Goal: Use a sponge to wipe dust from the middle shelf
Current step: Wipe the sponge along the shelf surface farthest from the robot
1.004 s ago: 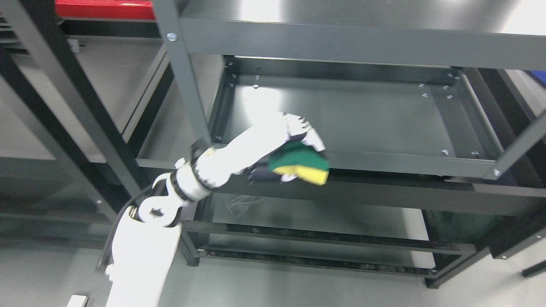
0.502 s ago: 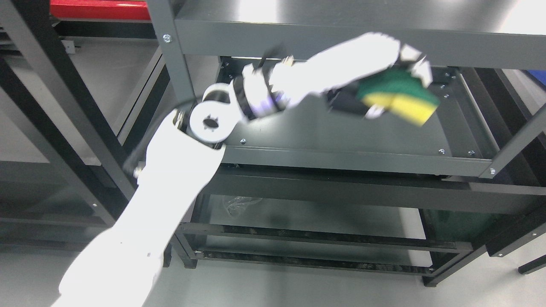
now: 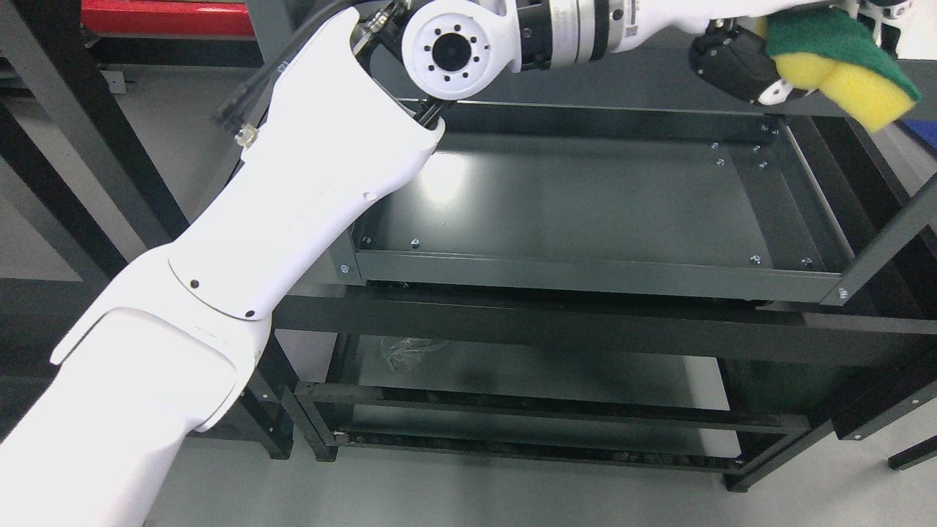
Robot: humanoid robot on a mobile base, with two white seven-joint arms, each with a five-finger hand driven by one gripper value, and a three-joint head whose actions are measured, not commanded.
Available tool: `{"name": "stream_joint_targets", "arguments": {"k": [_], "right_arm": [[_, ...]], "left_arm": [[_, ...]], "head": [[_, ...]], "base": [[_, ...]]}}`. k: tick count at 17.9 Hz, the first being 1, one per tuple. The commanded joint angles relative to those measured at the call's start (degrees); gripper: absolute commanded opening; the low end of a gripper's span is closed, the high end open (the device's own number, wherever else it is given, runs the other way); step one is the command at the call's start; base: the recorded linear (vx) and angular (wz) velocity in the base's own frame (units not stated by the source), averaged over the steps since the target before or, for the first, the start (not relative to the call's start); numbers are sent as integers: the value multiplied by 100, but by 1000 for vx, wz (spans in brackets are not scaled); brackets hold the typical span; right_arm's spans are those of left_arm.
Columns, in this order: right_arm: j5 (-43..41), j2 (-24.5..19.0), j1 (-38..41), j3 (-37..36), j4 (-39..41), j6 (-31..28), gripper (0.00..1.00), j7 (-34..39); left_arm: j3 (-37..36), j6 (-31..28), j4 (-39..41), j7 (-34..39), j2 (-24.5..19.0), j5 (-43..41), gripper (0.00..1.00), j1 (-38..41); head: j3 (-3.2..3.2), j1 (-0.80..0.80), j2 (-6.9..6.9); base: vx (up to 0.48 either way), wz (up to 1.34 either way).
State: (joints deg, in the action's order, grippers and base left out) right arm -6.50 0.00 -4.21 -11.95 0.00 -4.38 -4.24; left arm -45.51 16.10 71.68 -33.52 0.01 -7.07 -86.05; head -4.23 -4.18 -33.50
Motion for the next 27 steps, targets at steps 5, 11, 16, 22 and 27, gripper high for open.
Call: {"name": "stream_joint_targets", "arguments": {"k": [5,11,16,22,27], "right_arm": [[0,100,0,-1,100,-2,100,2],[0,100,0,-1,100,-2,100,2],[0,100,0,-1,100,-2,100,2],[0,100,0,-1,100,-2,100,2],[0,100,0,-1,100,-2,100,2]], "left_arm": [[-995,418,-453,-717,-101,-1261,1,-553],[-231,954,-410,-1490,-101,-1306,1,-361],[849,1764,99,-2439,-736,-1289,0,96],[1790,2713,653,-2704,-2169,-1175,1,597],[2142,2845,1243,-2897,-3531,-314,2,870]], "head": [[0,0,0],[0,0,1],[0,0,1],[0,0,1],[0,0,1]], "base": [[-8,6],[1,13],[0,0],[0,0],[0,0]]}}
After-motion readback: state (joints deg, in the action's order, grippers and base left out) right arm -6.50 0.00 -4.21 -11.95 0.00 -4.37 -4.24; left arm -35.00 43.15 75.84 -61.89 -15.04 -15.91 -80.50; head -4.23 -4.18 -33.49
